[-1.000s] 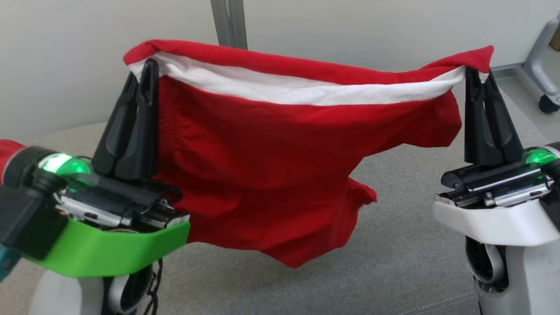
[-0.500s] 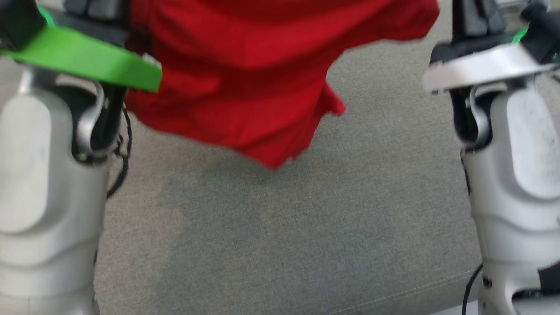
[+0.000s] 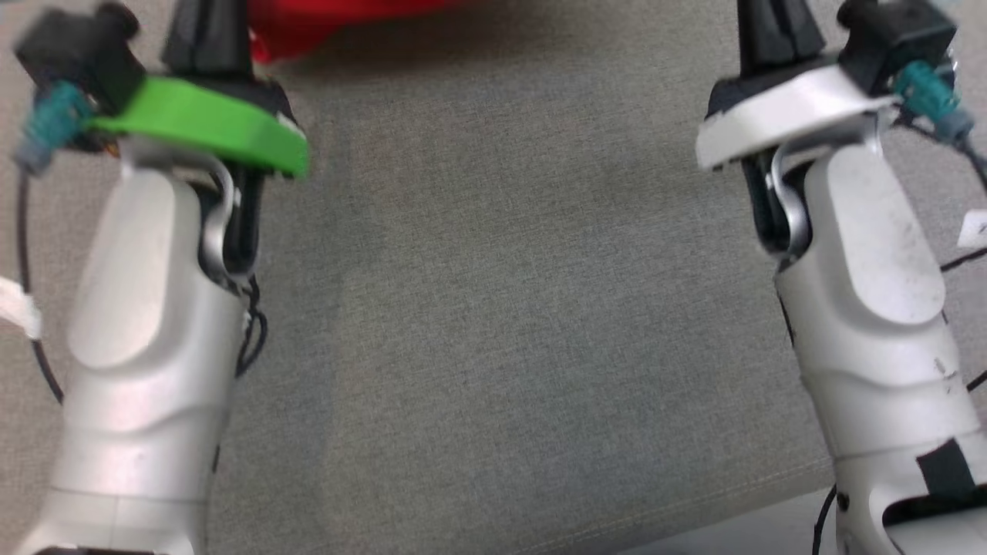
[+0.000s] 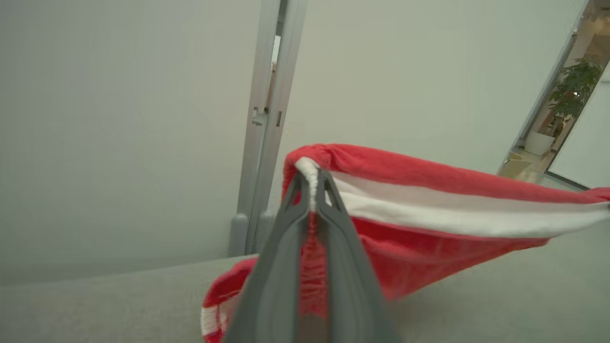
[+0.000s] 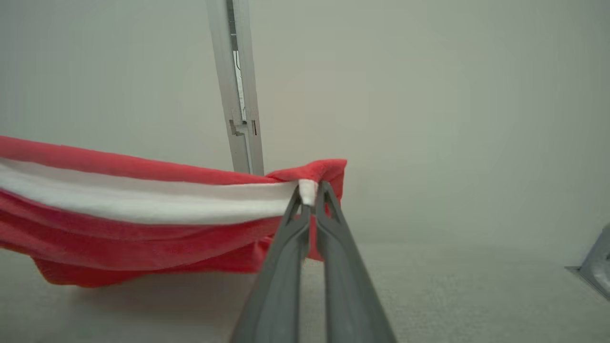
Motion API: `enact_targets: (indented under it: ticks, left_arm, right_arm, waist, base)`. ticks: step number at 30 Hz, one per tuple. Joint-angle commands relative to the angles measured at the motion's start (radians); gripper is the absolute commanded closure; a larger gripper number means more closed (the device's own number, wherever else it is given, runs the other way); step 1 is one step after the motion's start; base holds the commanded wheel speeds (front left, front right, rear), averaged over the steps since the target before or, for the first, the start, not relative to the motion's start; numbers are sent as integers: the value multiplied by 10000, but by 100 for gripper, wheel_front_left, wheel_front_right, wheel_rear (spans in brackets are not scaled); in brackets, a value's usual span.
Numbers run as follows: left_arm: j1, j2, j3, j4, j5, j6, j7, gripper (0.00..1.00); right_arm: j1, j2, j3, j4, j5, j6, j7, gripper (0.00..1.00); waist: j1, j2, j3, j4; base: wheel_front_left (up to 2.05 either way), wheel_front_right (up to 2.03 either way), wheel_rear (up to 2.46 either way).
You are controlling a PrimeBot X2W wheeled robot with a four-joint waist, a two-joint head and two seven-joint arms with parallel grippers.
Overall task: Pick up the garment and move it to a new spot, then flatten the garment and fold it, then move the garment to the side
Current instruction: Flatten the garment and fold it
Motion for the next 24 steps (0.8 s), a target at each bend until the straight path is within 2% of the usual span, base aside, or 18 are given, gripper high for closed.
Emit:
enact_targets:
  ticks: [1,7,12,24]
  left_arm:
    - [543,-29,-106,51,-143,-67,-139,100]
    - [2706,-183,-237,-636,-527,-131,-320,100]
    - [4591,-403,139,-2341,-630,-136,-314,100]
    - [8803,-753,-44,-5951,-587,-44,-318,100]
  right_arm:
    - [419,-45,44,-16,127,-17,-27,100]
    - [2182,-48,-183,-807,310,-17,-27,100]
    - [3721,-49,-618,-2002,334,-18,-29,100]
    - [7558,-50,-1169,-5124,-44,-22,-29,100]
  waist:
    - [-3,0,191,36]
    - [-3,0,-50,120]
    - [-3,0,-770,183]
    - [-3,0,-2797,112]
  base:
    - [0,0,0]
    - [0,0,0]
    - [0,0,0]
    - [0,0,0]
